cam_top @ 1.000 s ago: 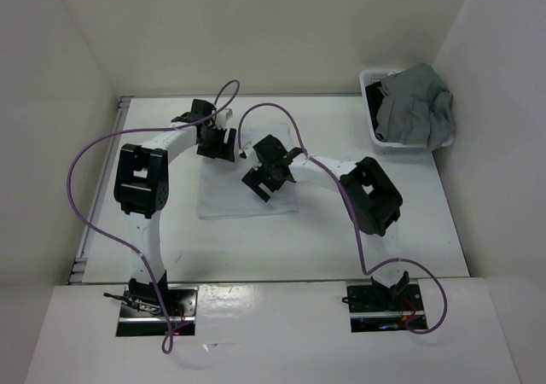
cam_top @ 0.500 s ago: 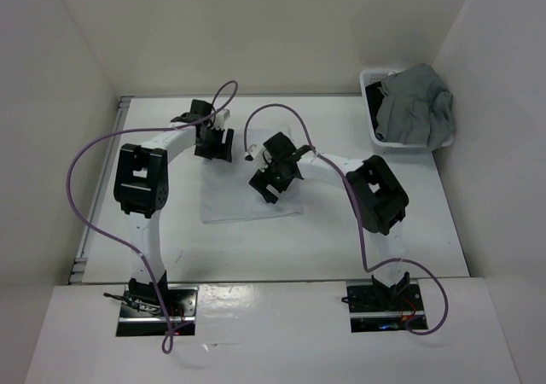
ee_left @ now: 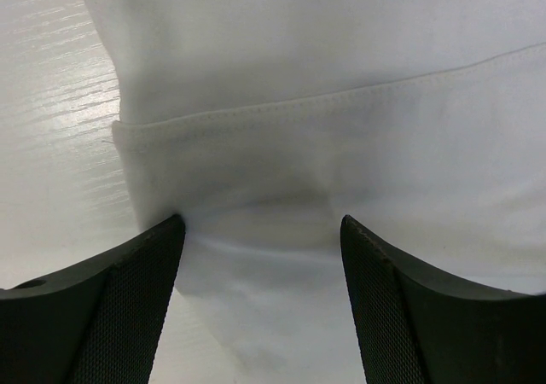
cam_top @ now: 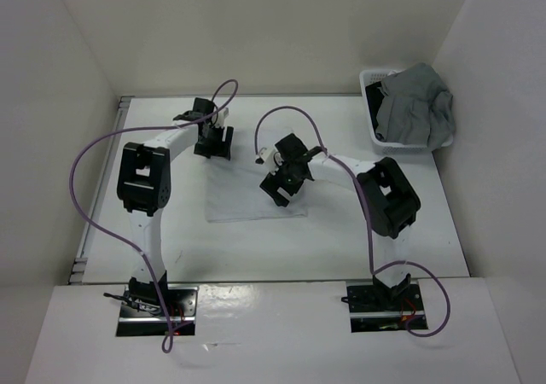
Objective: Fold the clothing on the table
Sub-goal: Flatten the skirt out
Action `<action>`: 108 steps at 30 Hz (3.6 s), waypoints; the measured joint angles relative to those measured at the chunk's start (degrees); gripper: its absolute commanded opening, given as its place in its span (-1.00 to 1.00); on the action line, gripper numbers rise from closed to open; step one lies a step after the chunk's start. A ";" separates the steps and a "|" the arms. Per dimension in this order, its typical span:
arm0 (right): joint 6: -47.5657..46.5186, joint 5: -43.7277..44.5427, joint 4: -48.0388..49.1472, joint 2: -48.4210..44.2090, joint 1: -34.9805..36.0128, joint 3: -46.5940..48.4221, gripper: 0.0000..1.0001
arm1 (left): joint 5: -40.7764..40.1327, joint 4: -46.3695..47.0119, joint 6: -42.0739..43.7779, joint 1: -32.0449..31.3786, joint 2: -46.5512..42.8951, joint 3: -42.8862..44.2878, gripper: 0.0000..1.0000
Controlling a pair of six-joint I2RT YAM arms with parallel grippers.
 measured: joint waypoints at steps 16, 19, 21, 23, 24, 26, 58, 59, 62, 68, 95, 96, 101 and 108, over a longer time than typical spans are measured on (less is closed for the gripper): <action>2.14 0.50 -8.13 -8.50 -1.33 9.68 0.96 | 5.90 -5.90 2.25 0.90 -6.60 0.92 0.69; 3.39 0.79 -6.60 -9.53 -3.93 13.84 0.96 | 7.34 -6.47 2.43 2.10 -10.29 2.49 0.69; 4.42 0.98 -5.64 -8.87 -6.51 16.26 0.96 | 7.89 -6.29 2.45 3.32 -11.30 3.89 0.69; 5.73 0.87 -4.70 -6.86 -9.88 18.71 0.96 | 8.26 -5.75 2.45 4.79 -11.32 5.01 0.69; 6.32 0.98 -4.42 -5.42 -11.47 20.04 0.96 | 8.37 -5.77 2.43 5.51 -10.78 5.49 0.69; 7.08 1.18 -4.07 -2.49 -14.01 21.70 0.96 | 9.20 -6.03 2.43 6.80 -9.42 6.21 0.61; 9.66 13.90 -8.22 -35.17 -2.60 -13.38 0.82 | 10.16 -26.18 18.86 7.96 -39.47 -27.30 0.59; 9.86 13.68 -8.20 -35.47 -2.84 -13.44 0.82 | 10.38 -26.21 18.86 8.00 -38.93 -27.23 0.59; 10.67 13.70 -7.54 -35.80 -4.02 -13.57 0.84 | 11.28 -26.49 18.84 8.20 -37.24 -26.64 0.59; 11.08 15.10 -6.03 -28.20 -4.83 -9.42 0.92 | 12.92 -24.22 15.72 9.01 -32.33 -18.73 0.59; 21.00 12.26 -8.76 27.06 1.81 51.95 0.97 | 18.53 -11.41 9.46 18.58 -25.00 -16.20 0.61; 21.53 12.20 -9.51 28.61 2.05 53.94 0.97 | 18.43 -11.37 9.46 18.58 -25.00 -16.31 0.61; 23.54 12.26 -12.92 32.13 3.02 56.52 0.97 | 17.99 -11.30 9.44 18.58 -25.00 -16.79 0.61; 25.90 13.42 -14.14 32.22 3.04 54.90 0.97 | 17.84 -11.28 9.42 18.58 -25.00 -16.85 0.61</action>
